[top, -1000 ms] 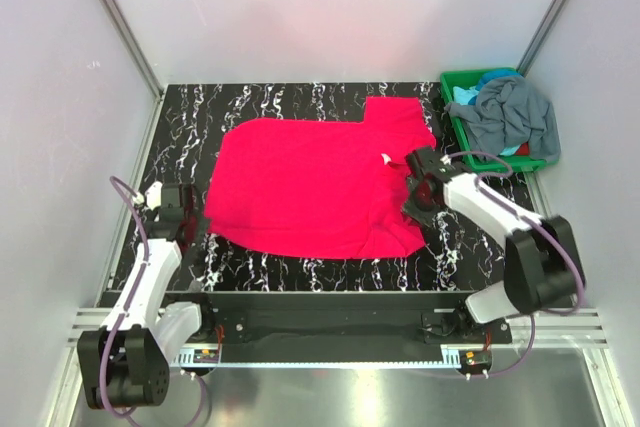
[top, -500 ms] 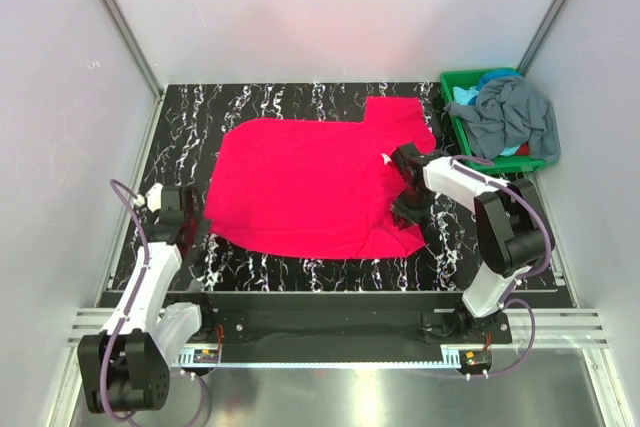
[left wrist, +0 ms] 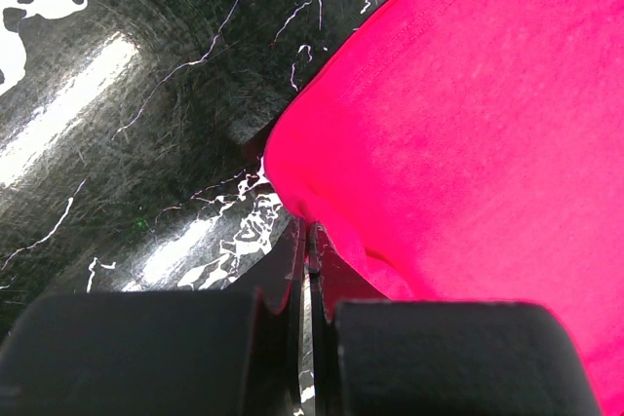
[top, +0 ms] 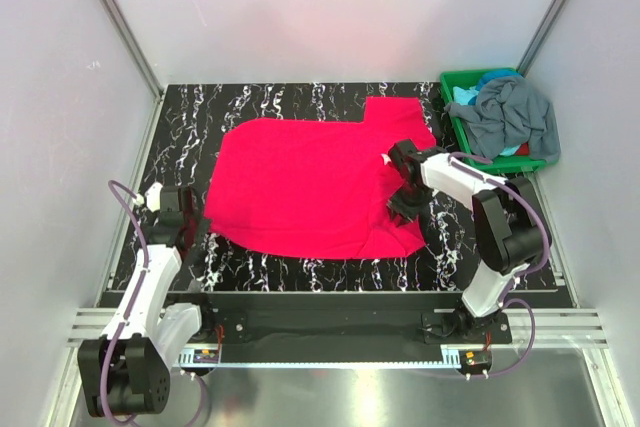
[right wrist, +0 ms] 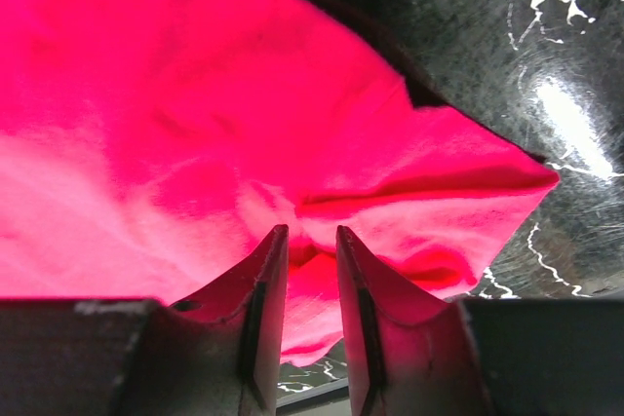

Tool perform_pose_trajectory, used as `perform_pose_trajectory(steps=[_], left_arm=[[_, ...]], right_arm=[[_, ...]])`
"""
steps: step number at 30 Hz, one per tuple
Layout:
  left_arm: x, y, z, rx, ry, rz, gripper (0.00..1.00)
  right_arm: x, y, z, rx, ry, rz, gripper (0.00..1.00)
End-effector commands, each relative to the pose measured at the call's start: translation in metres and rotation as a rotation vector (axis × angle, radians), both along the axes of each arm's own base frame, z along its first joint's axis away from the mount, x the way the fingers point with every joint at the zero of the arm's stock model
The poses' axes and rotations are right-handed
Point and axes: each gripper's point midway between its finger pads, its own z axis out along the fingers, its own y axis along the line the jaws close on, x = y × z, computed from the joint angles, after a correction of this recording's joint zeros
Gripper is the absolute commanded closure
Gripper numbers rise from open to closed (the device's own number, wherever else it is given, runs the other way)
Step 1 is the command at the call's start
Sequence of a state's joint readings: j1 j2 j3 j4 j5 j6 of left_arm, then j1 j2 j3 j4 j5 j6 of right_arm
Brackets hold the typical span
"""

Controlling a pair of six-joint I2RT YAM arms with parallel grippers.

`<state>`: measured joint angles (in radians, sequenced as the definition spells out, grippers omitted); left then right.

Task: Fold and stack the t-shirts
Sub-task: Flatten the tshirt out

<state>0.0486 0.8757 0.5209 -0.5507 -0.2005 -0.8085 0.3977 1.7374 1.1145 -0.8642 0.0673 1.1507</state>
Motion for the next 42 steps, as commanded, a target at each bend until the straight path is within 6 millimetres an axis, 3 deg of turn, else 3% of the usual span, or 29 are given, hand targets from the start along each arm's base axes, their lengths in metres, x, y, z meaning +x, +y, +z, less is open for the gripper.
perform_pose_trajectory(steps=[1, 15, 17, 18, 20, 23, 26, 29, 30, 31, 33, 34, 35, 37, 38, 39, 41, 42], left_arm=[[0.009, -0.001, 0.009, 0.001, -0.06, -0.016, 1.0], [0.01, -0.001, 0.011, 0.004, -0.073, -0.021, 1.0], [0.01, 0.0, 0.012, 0.006, -0.077, -0.021, 1.0], [0.01, 0.0, 0.012, 0.007, -0.079, -0.021, 1.0], [0.009, 0.0, 0.012, 0.009, -0.08, -0.021, 1.0], [0.01, 0.001, 0.015, 0.013, -0.089, -0.016, 1.0], [0.014, 0.004, 0.028, 0.028, -0.119, -0.01, 1.0], [0.025, 0.013, 0.08, 0.072, -0.219, 0.018, 1.0], [0.034, 0.018, 0.125, 0.099, -0.313, 0.035, 1.0], [0.036, 0.02, 0.148, 0.11, -0.358, 0.044, 1.0], [0.036, 0.024, 0.188, 0.122, -0.421, 0.067, 1.0], [0.035, 0.024, 0.208, 0.116, -0.458, 0.081, 1.0], [0.031, 0.024, 0.246, 0.112, -0.536, 0.086, 1.0], [0.023, 0.021, 0.28, 0.098, -0.616, 0.087, 1.0], [0.012, 0.02, 0.313, 0.095, -0.688, 0.086, 1.0], [0.005, 0.019, 0.326, 0.094, -0.715, 0.084, 1.0], [-0.02, 0.018, 0.367, 0.093, -0.803, 0.096, 1.0], [-0.035, 0.017, 0.385, 0.093, -0.855, 0.092, 1.0]], right_arm=[[0.007, 0.001, 0.005, -0.026, 0.003, -0.036, 0.66], [0.002, -0.009, -0.011, -0.097, 0.053, -0.058, 0.65], [0.005, -0.009, -0.013, -0.093, 0.04, -0.055, 0.71], [0.005, -0.009, -0.011, -0.091, 0.03, -0.056, 0.81], [0.006, -0.012, -0.007, -0.098, 0.007, -0.057, 1.0], [0.007, -0.02, 0.011, -0.122, -0.05, -0.053, 1.0], [0.009, -0.029, 0.044, -0.143, -0.129, -0.045, 1.0], [0.013, -0.034, 0.09, -0.125, -0.256, -0.001, 1.0], [0.018, -0.036, 0.124, -0.108, -0.363, 0.011, 1.0], [0.018, -0.039, 0.143, -0.102, -0.419, 0.015, 1.0], [0.017, -0.046, 0.203, -0.071, -0.595, 0.005, 1.0], [0.015, -0.052, 0.223, -0.082, -0.652, -0.001, 1.0], [0.012, -0.056, 0.253, -0.069, -0.721, -0.007, 1.0], [-0.003, -0.064, 0.294, -0.052, -0.831, 0.02, 1.0], [-0.009, -0.066, 0.31, -0.036, -0.877, 0.029, 1.0], [-0.024, -0.071, 0.341, -0.003, -0.971, 0.027, 1.0], [-0.044, -0.076, 0.376, 0.04, -1.082, 0.04, 1.0], [-0.064, -0.083, 0.397, 0.07, -1.161, 0.045, 1.0]])
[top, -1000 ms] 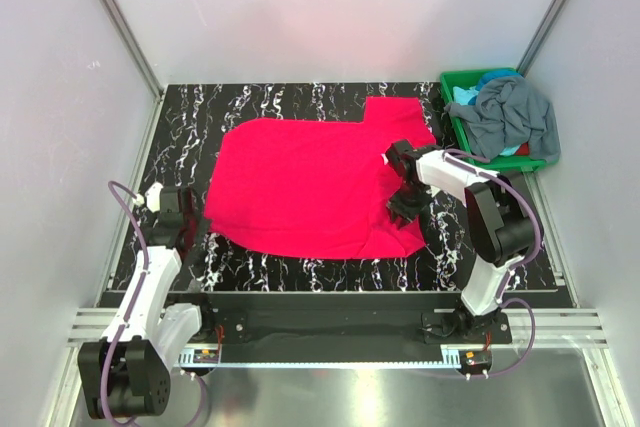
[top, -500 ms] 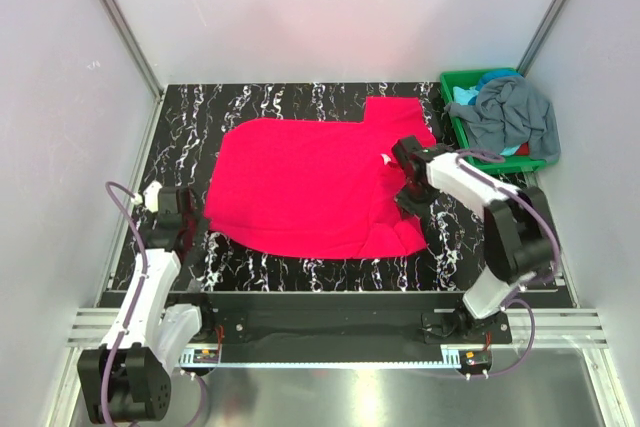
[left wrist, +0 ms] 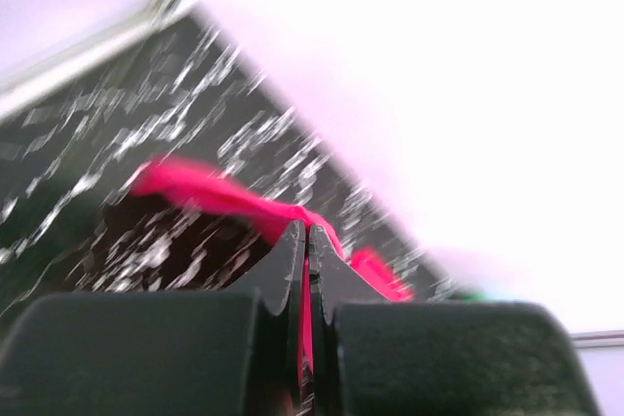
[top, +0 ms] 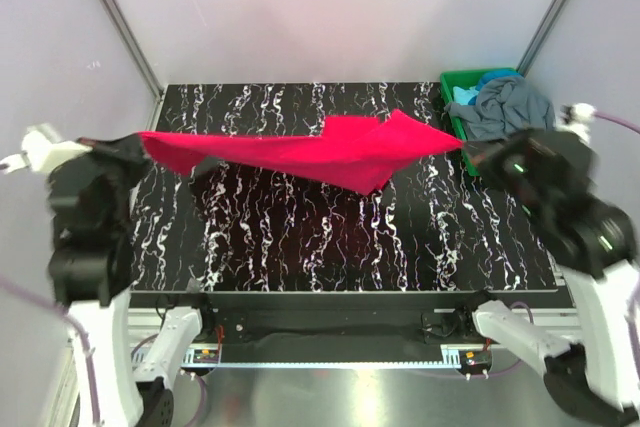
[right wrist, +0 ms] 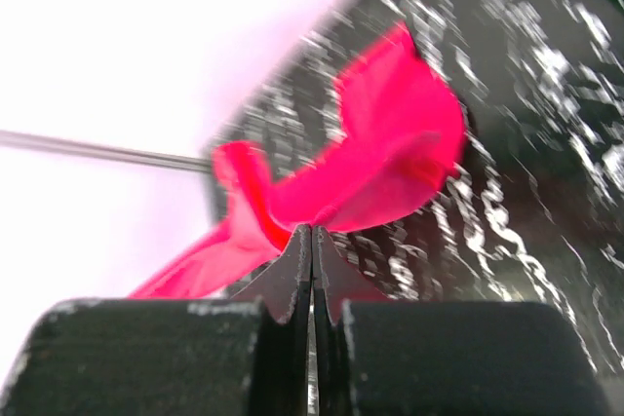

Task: Fold and stack the t-shirts
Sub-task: Flatten the tshirt out

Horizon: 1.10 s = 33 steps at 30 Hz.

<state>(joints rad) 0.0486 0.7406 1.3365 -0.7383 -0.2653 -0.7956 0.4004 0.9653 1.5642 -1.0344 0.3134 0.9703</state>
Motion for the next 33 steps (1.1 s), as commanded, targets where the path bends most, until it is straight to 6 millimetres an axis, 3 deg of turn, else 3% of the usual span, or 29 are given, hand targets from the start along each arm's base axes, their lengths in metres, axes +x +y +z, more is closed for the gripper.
perform_pose_trajectory(steps=[1, 2, 3, 5, 7, 9, 11, 13, 15, 16, 18, 21, 24, 25, 26, 27, 28, 29, 30, 31, 32, 33], left_arm=[[-0.049, 0.004, 0.055, -0.003, -0.131, 0.037, 1.0], [-0.06, 0.002, 0.058, -0.01, -0.122, 0.03, 1.0], [-0.078, 0.0, 0.082, -0.024, -0.195, 0.022, 1.0], [-0.094, -0.007, 0.098, -0.09, -0.272, -0.012, 1.0], [-0.119, -0.01, 0.119, -0.119, -0.359, -0.037, 1.0], [-0.128, -0.013, 0.129, -0.116, -0.388, -0.054, 1.0], [-0.121, -0.015, 0.127, -0.132, -0.365, -0.068, 1.0], [-0.095, -0.021, 0.106, -0.142, -0.284, -0.089, 1.0], [-0.07, -0.027, 0.084, -0.143, -0.203, -0.107, 1.0], [-0.045, -0.028, 0.066, -0.133, -0.128, -0.106, 1.0], [-0.019, -0.029, 0.054, -0.119, -0.068, -0.103, 1.0], [0.039, -0.03, 0.046, -0.079, 0.007, -0.097, 1.0], [0.096, -0.037, 0.06, -0.056, 0.009, -0.129, 1.0], [0.11, -0.038, 0.067, -0.03, -0.001, -0.137, 1.0], [0.118, -0.036, 0.092, -0.027, -0.049, -0.136, 1.0], [0.148, -0.036, 0.08, -0.032, -0.007, -0.141, 1.0], [0.16, -0.037, 0.086, -0.042, -0.018, -0.155, 1.0], [0.168, -0.042, 0.093, -0.065, -0.031, -0.2, 1.0], [0.179, -0.038, 0.112, -0.088, -0.079, -0.202, 1.0], [0.181, -0.037, 0.123, -0.097, -0.106, -0.21, 1.0], [0.18, -0.035, 0.134, -0.097, -0.134, -0.214, 1.0], [0.174, -0.034, 0.159, -0.086, -0.198, -0.216, 1.0]], right_arm=[[-0.05, -0.023, 0.045, -0.02, -0.158, 0.033, 1.0], [-0.064, -0.025, 0.066, 0.007, -0.226, 0.048, 1.0], [-0.082, -0.031, 0.081, 0.027, -0.287, 0.059, 1.0], [-0.111, -0.034, 0.108, 0.074, -0.383, 0.103, 1.0], [-0.126, -0.035, 0.122, 0.102, -0.429, 0.129, 1.0], [-0.139, -0.039, 0.137, 0.108, -0.474, 0.134, 1.0], [-0.14, -0.042, 0.142, 0.088, -0.478, 0.125, 1.0], [-0.121, -0.041, 0.138, 0.049, -0.451, 0.104, 1.0], [-0.088, -0.03, 0.12, -0.016, -0.378, 0.101, 1.0], [-0.07, -0.027, 0.113, -0.043, -0.354, 0.088, 1.0], [-0.032, -0.018, 0.099, -0.117, -0.295, 0.077, 1.0], [0.026, -0.02, 0.106, -0.246, -0.292, -0.02, 1.0], [0.079, -0.016, 0.129, -0.374, -0.314, -0.071, 1.0], [0.087, -0.026, 0.154, -0.388, -0.367, -0.152, 1.0], [0.114, -0.026, 0.146, -0.476, -0.332, -0.17, 1.0], [0.124, -0.035, 0.151, -0.508, -0.33, -0.229, 1.0], [0.14, -0.041, 0.168, -0.518, -0.356, -0.276, 1.0], [0.144, -0.046, 0.178, -0.557, -0.369, -0.288, 1.0], [0.146, -0.049, 0.191, -0.566, -0.396, -0.303, 1.0], [0.141, -0.053, 0.218, -0.551, -0.466, -0.333, 1.0], [0.134, -0.056, 0.23, -0.55, -0.501, -0.344, 1.0], [0.126, -0.061, 0.239, -0.538, -0.526, -0.368, 1.0]])
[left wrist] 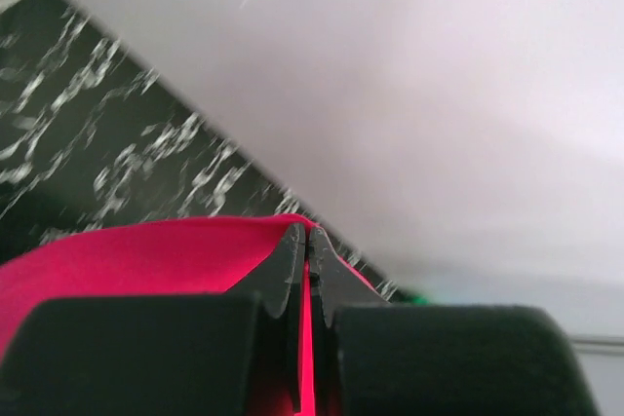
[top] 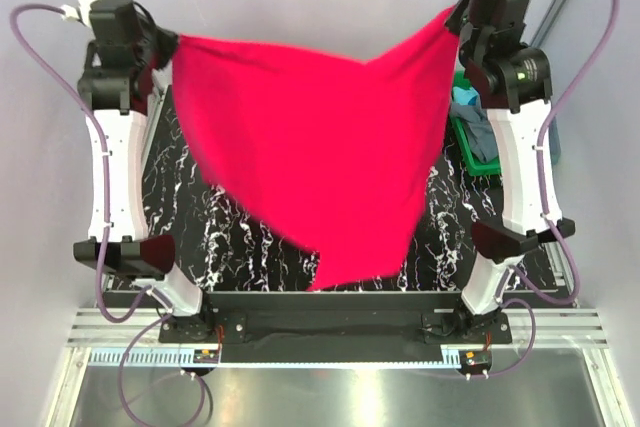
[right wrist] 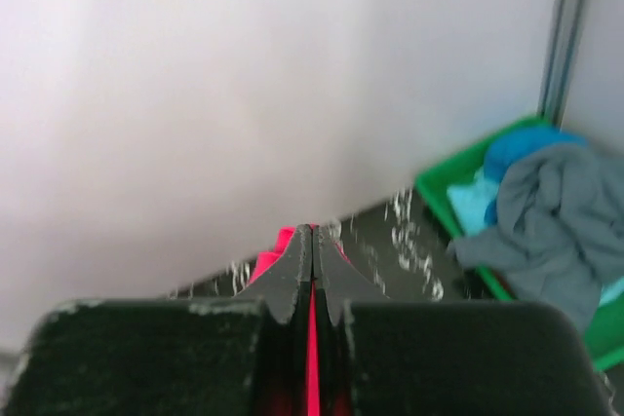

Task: Fold and stack the t-shirts
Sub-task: Flatten the tshirt out

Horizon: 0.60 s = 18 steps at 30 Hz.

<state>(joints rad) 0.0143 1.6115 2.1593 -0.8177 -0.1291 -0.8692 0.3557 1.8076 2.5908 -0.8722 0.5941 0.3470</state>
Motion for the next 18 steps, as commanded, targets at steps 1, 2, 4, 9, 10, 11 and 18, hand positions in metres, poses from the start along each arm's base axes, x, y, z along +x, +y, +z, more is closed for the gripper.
perform_pose_trajectory(steps=[1, 2, 4, 9, 10, 11, 18], left_arm=[[-0.038, 0.0, 0.122, -0.003, -0.339, -0.04, 1.0], [-0.044, 0.002, 0.13, 0.004, -0.363, -0.036, 1.0], [-0.06, 0.002, 0.142, 0.013, -0.401, -0.04, 1.0], [-0.077, 0.006, 0.107, 0.048, -0.35, -0.025, 1.0], [-0.067, 0.009, 0.068, 0.05, -0.27, -0.013, 1.0], [-0.086, 0.012, 0.066, 0.061, -0.287, 0.008, 1.0], [-0.112, 0.021, -0.087, 0.097, -0.098, 0.052, 1.0]], right_arm=[[-0.083, -0.058, 0.118, 0.026, -0.335, -0.138, 1.0], [-0.09, -0.06, 0.124, 0.032, -0.352, -0.136, 1.0], [-0.098, -0.06, 0.127, 0.028, -0.361, -0.117, 1.0], [-0.132, -0.064, 0.113, 0.037, -0.332, -0.065, 1.0], [-0.137, -0.063, 0.094, 0.035, -0.292, -0.049, 1.0], [-0.138, -0.057, 0.084, 0.058, -0.281, -0.016, 1.0], [-0.145, -0.03, -0.07, 0.133, -0.032, 0.116, 1.0]])
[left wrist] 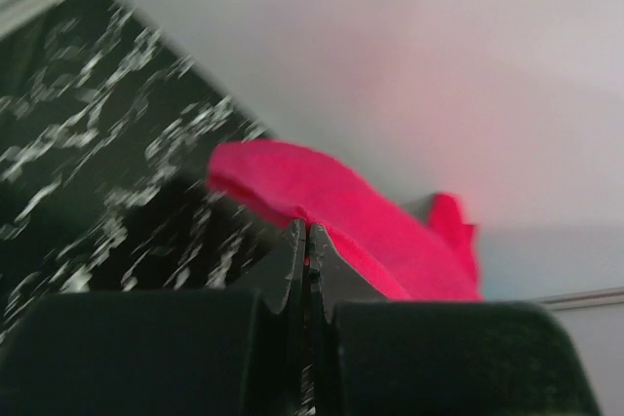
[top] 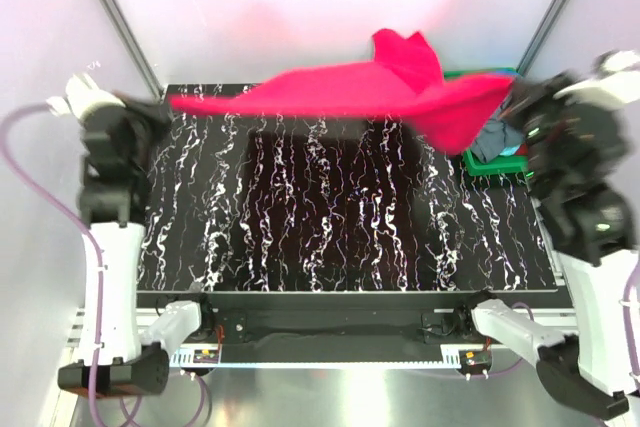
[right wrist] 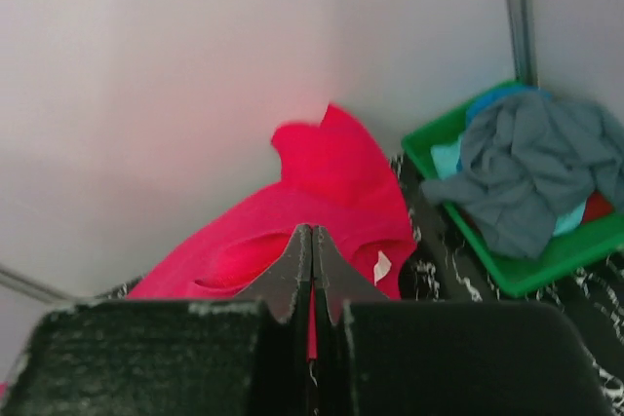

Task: Fold and stack the t-shirts
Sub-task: Flatten the tshirt out

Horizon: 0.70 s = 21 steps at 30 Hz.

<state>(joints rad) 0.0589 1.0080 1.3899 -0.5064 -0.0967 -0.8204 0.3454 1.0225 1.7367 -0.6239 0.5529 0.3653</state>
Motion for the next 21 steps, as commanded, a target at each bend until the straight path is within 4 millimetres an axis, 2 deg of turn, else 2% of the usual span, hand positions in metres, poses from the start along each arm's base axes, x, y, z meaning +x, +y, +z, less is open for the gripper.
perform_pose_trajectory(steps=[1, 2, 3, 4, 6, 7, 8, 9, 10, 12, 13, 17, 18, 21], left_arm=[[-0.001, 0.013, -0.064, 0.051, 0.062, 0.056, 1.0], [-0.004, 0.013, -0.081, 0.049, 0.09, 0.054, 1.0], [-0.011, 0.011, -0.117, 0.042, 0.15, 0.047, 1.0], [-0.016, 0.01, -0.133, 0.041, 0.179, 0.04, 1.0], [-0.025, 0.005, -0.169, 0.023, 0.235, 0.022, 1.0], [-0.036, 0.0, -0.201, 0.004, 0.287, 0.001, 1.0], [-0.041, -0.003, -0.217, -0.014, 0.314, -0.009, 1.0], [-0.046, -0.006, -0.231, -0.037, 0.342, -0.015, 1.0], [-0.055, -0.007, -0.26, -0.051, 0.402, -0.017, 1.0], [-0.067, -0.003, -0.29, -0.054, 0.49, 0.015, 1.0], [-0.074, 0.007, -0.308, -0.041, 0.55, 0.073, 1.0], [-0.089, 0.015, -0.342, -0.057, 0.674, 0.15, 1.0], [-0.09, 0.015, -0.345, -0.068, 0.681, 0.155, 1.0], [-0.088, 0.018, -0.348, -0.067, 0.686, 0.176, 1.0]], right_arm=[[0.017, 0.028, -0.113, 0.042, 0.21, 0.1, 1.0], [0.014, 0.029, -0.133, 0.08, 0.239, 0.1, 1.0], [0.009, 0.03, -0.153, 0.096, 0.266, 0.105, 1.0], [-0.002, 0.028, -0.188, 0.102, 0.316, 0.108, 1.0], [-0.017, 0.029, -0.221, 0.164, 0.372, 0.114, 1.0], [-0.029, 0.029, -0.246, 0.185, 0.408, 0.118, 1.0], [-0.035, 0.031, -0.26, 0.231, 0.437, 0.12, 1.0], [-0.047, 0.031, -0.281, 0.246, 0.504, 0.119, 1.0], [-0.056, 0.03, -0.308, 0.261, 0.568, 0.102, 1.0], [-0.074, 0.029, -0.335, 0.322, 0.647, 0.08, 1.0], [-0.081, 0.028, -0.351, 0.364, 0.687, 0.049, 1.0], [-0.098, 0.037, -0.384, 0.461, 0.806, 0.027, 1.0], [-0.101, 0.037, -0.396, 0.474, 0.835, 0.014, 1.0], [-0.1, 0.037, -0.409, 0.486, 0.86, -0.016, 1.0]])
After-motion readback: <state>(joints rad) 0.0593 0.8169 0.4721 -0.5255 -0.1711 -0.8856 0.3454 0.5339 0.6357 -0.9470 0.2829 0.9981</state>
